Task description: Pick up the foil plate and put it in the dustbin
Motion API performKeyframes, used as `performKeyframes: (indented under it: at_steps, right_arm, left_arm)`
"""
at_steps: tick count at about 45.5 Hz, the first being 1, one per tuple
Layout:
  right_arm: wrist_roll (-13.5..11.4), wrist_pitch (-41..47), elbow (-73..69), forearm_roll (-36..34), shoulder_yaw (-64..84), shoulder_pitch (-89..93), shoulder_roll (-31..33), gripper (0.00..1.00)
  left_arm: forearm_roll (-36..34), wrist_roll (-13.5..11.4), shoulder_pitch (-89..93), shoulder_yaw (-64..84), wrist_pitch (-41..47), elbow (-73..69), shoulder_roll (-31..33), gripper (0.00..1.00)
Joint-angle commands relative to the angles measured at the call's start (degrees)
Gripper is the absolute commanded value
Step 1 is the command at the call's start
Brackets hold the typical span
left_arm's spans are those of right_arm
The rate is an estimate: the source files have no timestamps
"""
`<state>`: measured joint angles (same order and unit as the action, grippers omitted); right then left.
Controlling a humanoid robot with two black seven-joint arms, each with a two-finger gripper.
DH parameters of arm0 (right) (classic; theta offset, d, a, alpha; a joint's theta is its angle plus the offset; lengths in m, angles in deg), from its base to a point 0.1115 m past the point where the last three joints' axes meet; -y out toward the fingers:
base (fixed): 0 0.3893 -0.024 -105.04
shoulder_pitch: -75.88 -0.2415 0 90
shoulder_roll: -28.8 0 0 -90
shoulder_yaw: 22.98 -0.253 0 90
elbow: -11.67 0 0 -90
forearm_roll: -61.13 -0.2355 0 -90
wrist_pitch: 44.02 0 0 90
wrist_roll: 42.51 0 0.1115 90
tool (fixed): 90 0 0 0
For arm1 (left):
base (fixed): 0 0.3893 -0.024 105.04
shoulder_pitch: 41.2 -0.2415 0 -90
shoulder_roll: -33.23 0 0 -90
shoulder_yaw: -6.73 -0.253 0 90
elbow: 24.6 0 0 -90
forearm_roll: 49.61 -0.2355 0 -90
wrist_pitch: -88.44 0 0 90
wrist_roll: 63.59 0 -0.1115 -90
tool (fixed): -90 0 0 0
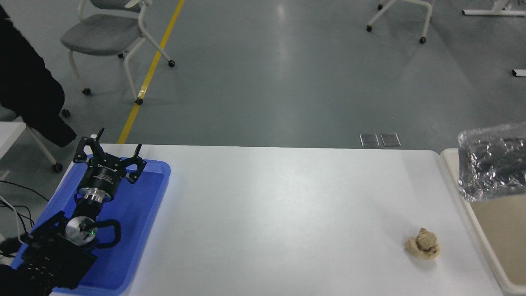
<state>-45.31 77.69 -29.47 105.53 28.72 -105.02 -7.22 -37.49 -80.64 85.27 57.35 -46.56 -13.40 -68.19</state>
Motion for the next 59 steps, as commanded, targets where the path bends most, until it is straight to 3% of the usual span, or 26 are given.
performKeyframes:
  at_steps: [1,8,14,34,35,36,38,59]
  right_arm:
    - [0.52,-12.63,15.38,1.48,-16.27,27.33,-3.25,0.00]
    - [0.17,-20.36,25.57,1.21,-27.61,39.91,-9.05,0.00]
    - [-0.10,-21.60,31.03,1.30,-35.09,45.28,-13.89,0.00]
    - [-0.10,-24.06,31.56,1.21,-38.96,47.83,-16.18,0.00]
    - [-0.10,-24.06,31.56,1.21,-39.05,47.92,-16.18,0.07]
    - [-0.10,-24.06,31.39,1.21,-39.05,47.83,-16.18,0.24]
    - [0.08,-24.06,31.21,1.13,-39.14,47.83,-16.27,1.00]
    - [0.08,-22.22,29.19,-0.37,-38.96,42.66,-18.29,1.00]
  left_arm:
    - [0.01,0.00,0.00,0.00,0.00,0.14,-0.01,1.00]
    - [0.01,0.00,0.00,0.00,0.00,-0.03,-0.01,1.00]
    - [0.01,0.00,0.00,0.00,0.00,-0.03,-0.01,1.00]
    - [0.01,0.00,0.00,0.00,0.00,-0.03,-0.01,1.00]
    - [0.01,0.00,0.09,0.00,0.00,0.14,-0.01,1.00]
    - [0.01,0.00,0.09,0.00,0.00,-0.03,-0.01,1.00]
    - [0.01,0.00,0.09,0.00,0.00,-0.03,-0.01,1.00]
    - [0.01,0.09,0.18,0.00,0.00,0.14,-0.01,1.00]
